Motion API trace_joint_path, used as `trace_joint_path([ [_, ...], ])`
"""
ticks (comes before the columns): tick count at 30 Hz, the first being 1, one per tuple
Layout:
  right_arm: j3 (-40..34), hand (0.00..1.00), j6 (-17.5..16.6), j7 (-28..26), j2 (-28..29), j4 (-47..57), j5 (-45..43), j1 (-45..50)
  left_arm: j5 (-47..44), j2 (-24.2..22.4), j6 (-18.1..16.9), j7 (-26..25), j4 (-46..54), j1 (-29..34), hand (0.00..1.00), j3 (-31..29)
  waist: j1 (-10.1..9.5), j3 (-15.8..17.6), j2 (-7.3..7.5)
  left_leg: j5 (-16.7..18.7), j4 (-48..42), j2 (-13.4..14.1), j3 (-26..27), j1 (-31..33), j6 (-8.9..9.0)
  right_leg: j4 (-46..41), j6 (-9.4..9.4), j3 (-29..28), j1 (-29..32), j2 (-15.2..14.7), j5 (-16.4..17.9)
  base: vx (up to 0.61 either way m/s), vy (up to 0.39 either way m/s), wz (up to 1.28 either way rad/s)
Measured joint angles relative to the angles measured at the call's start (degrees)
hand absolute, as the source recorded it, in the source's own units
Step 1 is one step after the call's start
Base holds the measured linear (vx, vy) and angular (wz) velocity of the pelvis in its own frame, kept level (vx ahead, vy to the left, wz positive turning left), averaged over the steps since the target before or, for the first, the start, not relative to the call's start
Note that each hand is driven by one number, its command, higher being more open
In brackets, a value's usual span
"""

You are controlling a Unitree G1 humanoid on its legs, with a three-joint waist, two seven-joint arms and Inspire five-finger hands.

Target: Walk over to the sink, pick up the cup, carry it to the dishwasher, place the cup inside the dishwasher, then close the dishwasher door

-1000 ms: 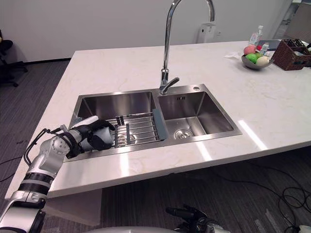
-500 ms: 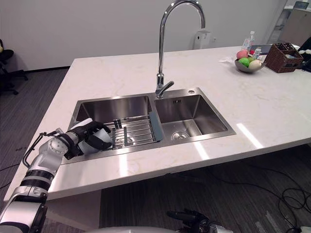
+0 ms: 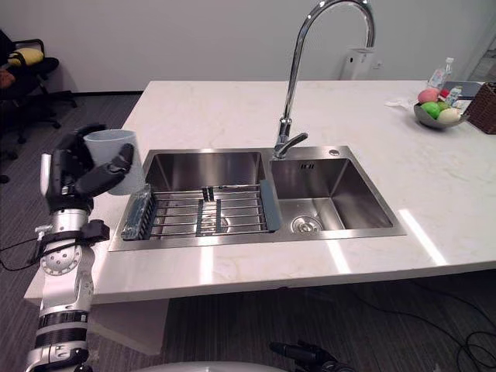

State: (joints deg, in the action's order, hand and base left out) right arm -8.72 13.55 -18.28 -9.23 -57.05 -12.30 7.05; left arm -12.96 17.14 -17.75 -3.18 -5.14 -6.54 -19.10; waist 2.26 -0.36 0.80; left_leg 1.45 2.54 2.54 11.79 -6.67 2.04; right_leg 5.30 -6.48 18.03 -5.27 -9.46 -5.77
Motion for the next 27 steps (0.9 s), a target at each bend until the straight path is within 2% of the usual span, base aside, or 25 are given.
trace_joint_path([
  [4, 0.0, 1.0, -0.58, -0.59, 0.21, 0.2, 1.75, 0.26, 0.85, -3.76, -3.75, -5.69, 7.26, 6.26, 0.0, -0.96, -0.31, 0.24, -0.16, -0.08, 0.0, 0.47, -0.32, 0.19, 0.36, -0.01, 0.54, 0.14, -0.17, 0.35, 0.36, -0.05, -0.037, 0.02],
  [8, 0.01, 1.0, -0.82, -1.77, 0.19, -0.07, 5.74, 0.43, 9.12, -8.45, -6.48, -9.73, 15.86, 11.28, 0.0, -0.95, -2.24, 0.28, -0.13, -0.42, -1.11, 0.43, -3.9, 2.64, 0.07, -0.35, 0.0, 3.39, -0.66, 0.19, 0.8, 0.0, -0.041, 0.5],
  [10, 0.01, 1.0, -0.08, -2.16, 0.0, -0.11, 7.83, 0.43, 12.56, -9.94, -6.98, -11.4, 19.84, 14.42, 0.0, -1.01, -4.31, 0.88, 0.05, -0.85, -3.12, -0.01, -8.31, 5.47, 0.02, -0.39, -0.04, 7.12, -1.49, 0.09, 1.53, 0.03, -0.057, 1.04],
  [12, 0.13, 1.0, 0.6, -3.02, -0.78, -0.16, 8.2, 0.11, 13.06, -10.98, -7.06, -12.2, 22.0, 15.66, 0.0, -1.18, -6.54, 3.53, -0.19, -0.76, -7.33, -0.62, -13.52, 8.65, 0.16, -0.55, -0.32, 9.44, -2.83, -0.12, 2.67, -0.04, -0.054, 1.33],
  [13, 0.65, 1.0, 0.48, -3.59, -2.05, -0.8, 8.69, -0.73, 13.62, -12.21, -7.08, -13.39, 23.12, 17.13, 0.0, -1.85, -8.7, 5.19, -1.06, -0.62, -8.58, -0.56, -15.72, 9.66, 0.57, -1.59, -0.26, 10.81, -2.85, 0.19, 3.51, -0.11, -0.074, 1.07],
  [14, 1.37, 1.0, 0.37, -4.01, -3.17, -1.84, 9.46, -1.95, 14.94, -13.38, -7.38, -14.75, 23.78, 18.66, 0.0, -2.98, -9.98, 6.21, -2.09, -0.92, -8.35, 0.02, -16.25, 9.68, 1.22, -3.2, 0.16, 11.72, -3.13, 0.65, 4.52, -0.11, -0.067, 0.82],
  [15, 1.5, 1.0, 0.41, -4.25, -3.52, -2.81, 9.78, -3.14, 15.46, -14.27, -7.51, -15.91, 23.8, 19.85, 0.0, -4.03, -10.76, 6.89, -2.85, -1.84, -8.4, -0.02, -16.85, 10.0, 2.08, -5.37, 1.14, 12.9, -2.96, 0.71, 5.9, -0.14, -0.073, 1.28],
  [16, 1.28, 1.0, 0.46, -4.23, -3.42, -3.45, 9.61, -3.77, 15.75, -14.44, -7.51, -16.63, 23.74, 20.15, 0.0, -3.85, -10.31, 7.09, -3.12, -5.48, -6.67, -1.01, -17.51, 11.52, 4.4, -7.05, 1.6, 14.79, -2.97, 0.79, 8.65, -0.22, -0.079, 2.15],
  [17, -0.42, 1.0, 0.44, -4.0, -3.64, -4.66, 9.04, -3.79, 16.52, -14.75, -8.17, -16.41, 24.17, 20.17, 0.0, -2.93, -9.08, 6.57, -2.31, -6.45, -1.53, 0.14, -13.63, 11.01, 3.12, -7.28, 1.77, 19.89, -3.3, 0.15, 9.38, -0.23, -0.067, 2.27],
  [18, -1.51, 1.0, 0.52, -3.45, -3.73, -5.64, 8.8, -4.34, 16.68, -14.92, -8.72, -16.09, 24.52, 20.35, 0.0, -2.56, -9.11, 6.77, -2.27, -4.72, -3.49, 1.21, -8.71, 12.04, -0.26, -7.88, 2.03, 22.42, -3.5, -0.46, 9.54, -0.18, -0.048, 2.08],
  [19, -2.2, 1.0, 0.72, -2.79, -4.45, -5.52, 6.64, -4.67, 16.32, -14.93, -9.55, -15.39, 25.5, 20.65, 0.0, -1.65, -9.35, 7.35, -1.36, -1.27, -10.63, 2.36, 1.34, 13.7, -3.98, -8.78, 2.08, 26.15, -4.08, -2.76, 9.6, -0.07, 0.0, 1.66],
  [20, -2.13, 1.0, 0.72, -2.82, -5.39, -5.14, 5.23, -4.62, 16.28, -15.06, -10.64, -15.16, 26.24, 20.86, 0.0, -0.5, -9.1, 7.49, -0.97, 0.77, -17.15, 4.32, 9.49, 13.42, -4.59, -9.64, 1.0, 29.72, -4.98, -4.95, 8.92, -0.04, 0.014, 1.58],
  [21, -2.1, 1.0, 0.64, -2.81, -6.0, -4.94, 4.97, -4.55, 16.21, -15.2, -10.94, -14.97, 27.01, 21.11, 0.0, 0.39, -8.96, 7.4, -1.09, 1.63, -19.99, 5.91, 12.98, 12.63, -4.59, -10.01, 0.73, 31.58, -5.7, -5.83, 8.76, -0.03, 0.09, 1.58],
  [23, -2.17, 1.0, -0.33, -1.55, -7.25, -4.27, 2.51, -3.74, 14.58, -15.55, -14.57, -12.03, 30.83, 22.23, 0.0, 5.31, -7.14, 6.49, -1.91, 3.28, -25.67, 13.69, 23.13, 8.77, -4.46, -10.82, -0.99, 39.81, -8.28, -7.57, 7.73, -0.03, 0.194, 1.71],
  [24, -2.18, 1.0, -0.38, -1.14, -7.51, -4.27, 2.04, -3.67, 14.39, -15.64, -15.47, -11.24, 31.87, 22.47, 0.0, 6.82, -6.75, 5.93, -2.39, 2.88, -25.09, 15.21, 24.77, 8.18, -3.88, -11.08, -1.61, 41.8, -8.51, -7.66, 7.31, 0.03, 0.288, 1.87],
  [25, -2.25, 1.0, -0.23, 0.13, -8.2, -4.33, 0.87, -3.71, 14.63, -15.97, -17.4, -9.78, 32.97, 22.34, 0.0, 9.72, -5.95, 4.89, -4.06, 0.17, -19.85, 16.29, 25.42, 7.14, -0.94, -12.06, -2.85, 45.86, -8.77, -7.58, 6.58, 0.05, 0.294, 1.49],
  [26, -2.27, 1.0, -0.14, 0.89, -8.48, -4.44, 0.7, -3.89, 14.8, -16.09, -17.88, -9.27, 33.05, 21.97, 0.0, 11.08, -5.88, 4.51, -4.79, 1.11, -16.68, 14.64, 24.74, 7.08, 0.6, -12.91, -3.05, 47.7, -8.84, -8.15, 6.03, 0.06, 0.391, 1.68],
  [27, -2.3, 1.0, 0.2, 2.08, -7.79, -4.93, 0.65, -4.29, 14.85, -15.58, -17.87, -8.97, 32.37, 21.26, 0.0, 12.76, -5.99, 4.56, -4.73, 0.48, -12.39, 11.49, 24.28, 6.13, 0.78, -17.57, -2.12, 50.7, -9.55, -12.11, 5.11, 0.03, 0.468, 1.32],
])
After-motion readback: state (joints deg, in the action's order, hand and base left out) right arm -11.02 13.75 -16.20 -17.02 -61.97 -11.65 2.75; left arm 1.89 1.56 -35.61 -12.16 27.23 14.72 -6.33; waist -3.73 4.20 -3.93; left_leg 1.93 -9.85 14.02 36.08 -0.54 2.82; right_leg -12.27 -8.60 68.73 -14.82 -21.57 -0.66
